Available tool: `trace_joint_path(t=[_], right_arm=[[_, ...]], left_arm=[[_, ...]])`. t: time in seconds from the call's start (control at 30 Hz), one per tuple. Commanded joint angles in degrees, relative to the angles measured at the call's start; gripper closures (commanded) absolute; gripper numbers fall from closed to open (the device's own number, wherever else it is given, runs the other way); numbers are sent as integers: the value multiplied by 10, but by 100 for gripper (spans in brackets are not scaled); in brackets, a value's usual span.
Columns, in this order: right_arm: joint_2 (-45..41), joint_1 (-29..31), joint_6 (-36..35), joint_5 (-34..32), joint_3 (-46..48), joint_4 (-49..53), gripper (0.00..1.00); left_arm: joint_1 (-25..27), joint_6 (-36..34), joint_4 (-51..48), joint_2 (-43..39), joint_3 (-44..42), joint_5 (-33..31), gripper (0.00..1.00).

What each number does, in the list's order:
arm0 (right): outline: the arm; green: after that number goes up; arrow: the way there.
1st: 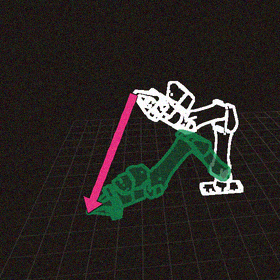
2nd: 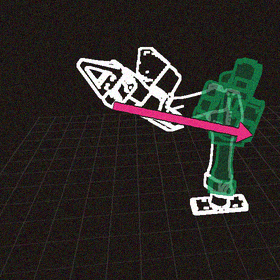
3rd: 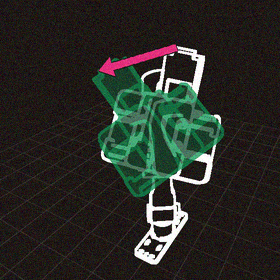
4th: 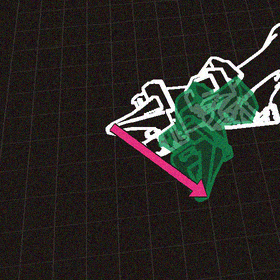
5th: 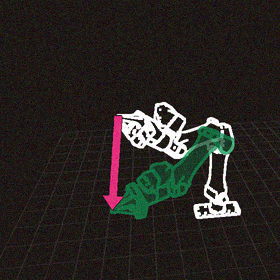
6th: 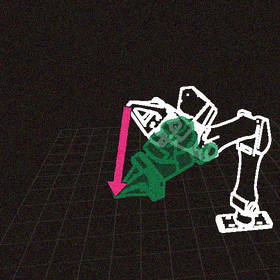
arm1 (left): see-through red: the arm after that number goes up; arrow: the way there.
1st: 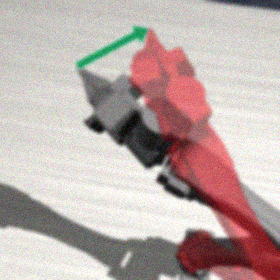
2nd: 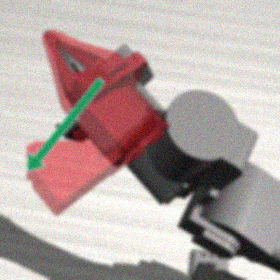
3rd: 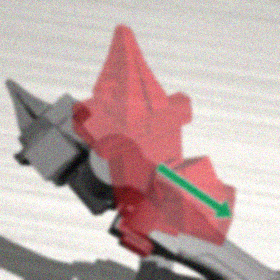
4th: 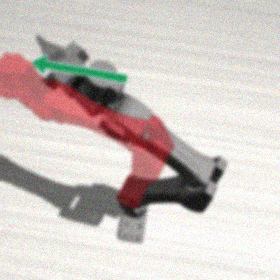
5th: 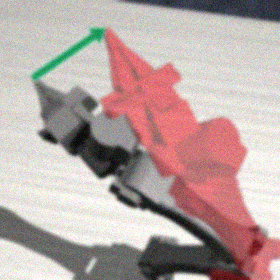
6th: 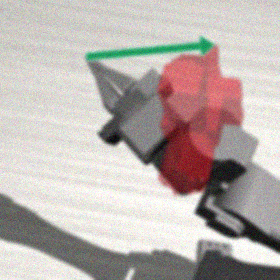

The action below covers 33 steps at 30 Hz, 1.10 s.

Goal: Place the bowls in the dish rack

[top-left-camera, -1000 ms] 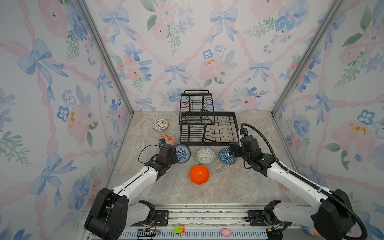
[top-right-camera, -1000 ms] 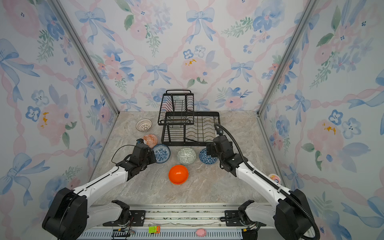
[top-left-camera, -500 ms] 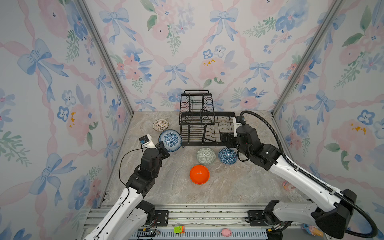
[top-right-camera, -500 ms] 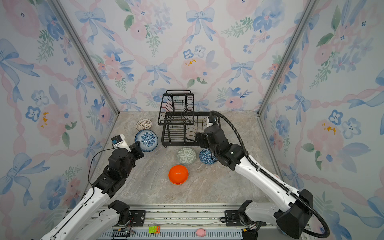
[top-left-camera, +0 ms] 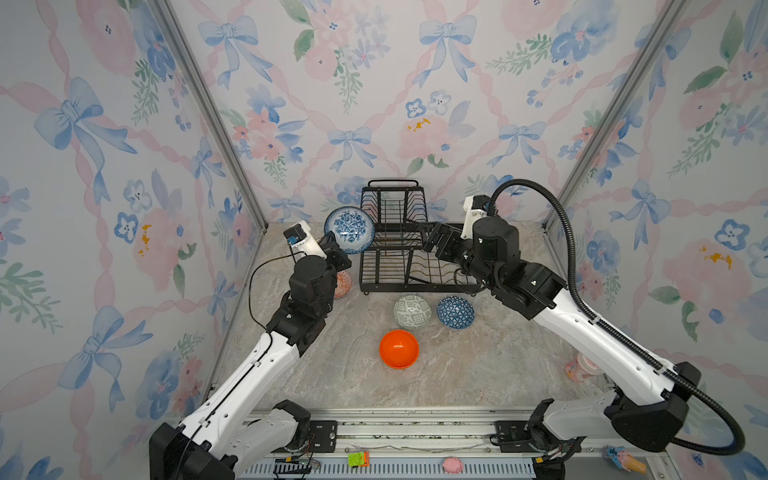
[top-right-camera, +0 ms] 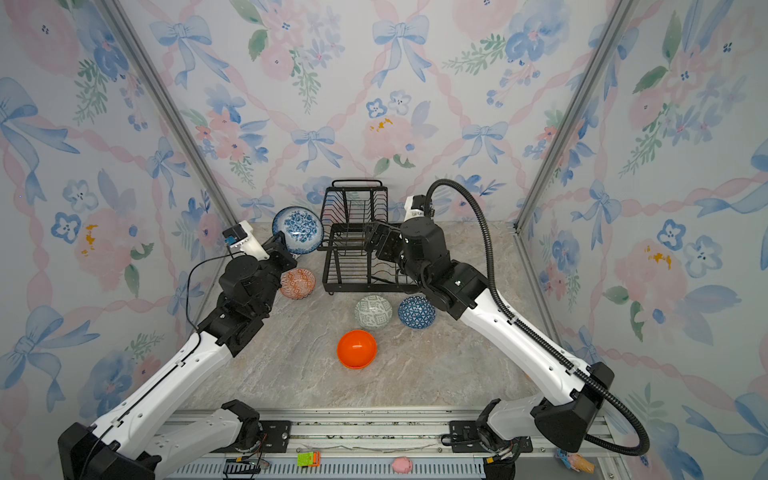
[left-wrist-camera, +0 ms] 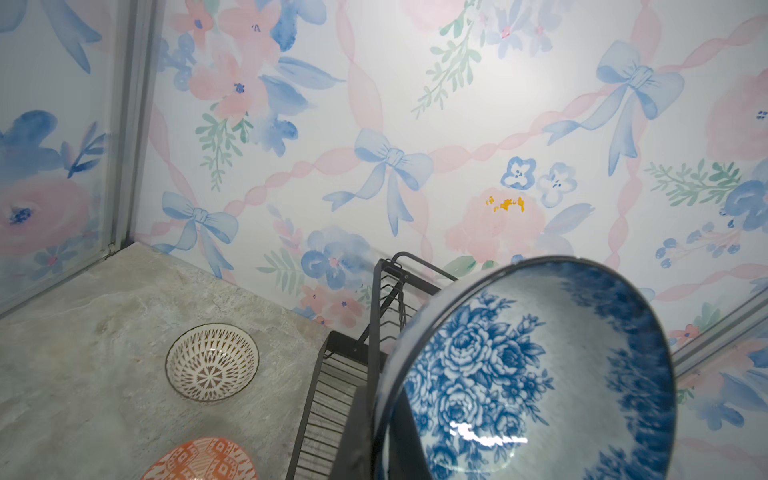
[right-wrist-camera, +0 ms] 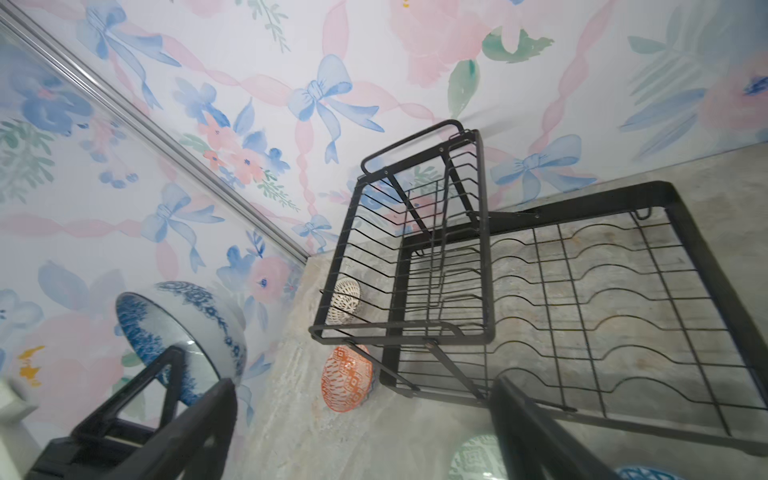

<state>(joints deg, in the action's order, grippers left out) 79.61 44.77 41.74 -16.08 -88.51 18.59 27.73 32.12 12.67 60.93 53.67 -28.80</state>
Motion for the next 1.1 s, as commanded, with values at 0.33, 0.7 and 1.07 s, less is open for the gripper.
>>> trace_joint_path(t=[0.33,0.7,1.07], right_arm=[[75,8,198,74,-124,-110,3],[125,2,328,110,-139,-185,10],[144,-50,386,103,-130,-204,22]], left_arm=[[65,-118,190,177,144,-93,100],[114,-190,268,233,155,-131,100],[142,-226,331,231,117,-144,100]])
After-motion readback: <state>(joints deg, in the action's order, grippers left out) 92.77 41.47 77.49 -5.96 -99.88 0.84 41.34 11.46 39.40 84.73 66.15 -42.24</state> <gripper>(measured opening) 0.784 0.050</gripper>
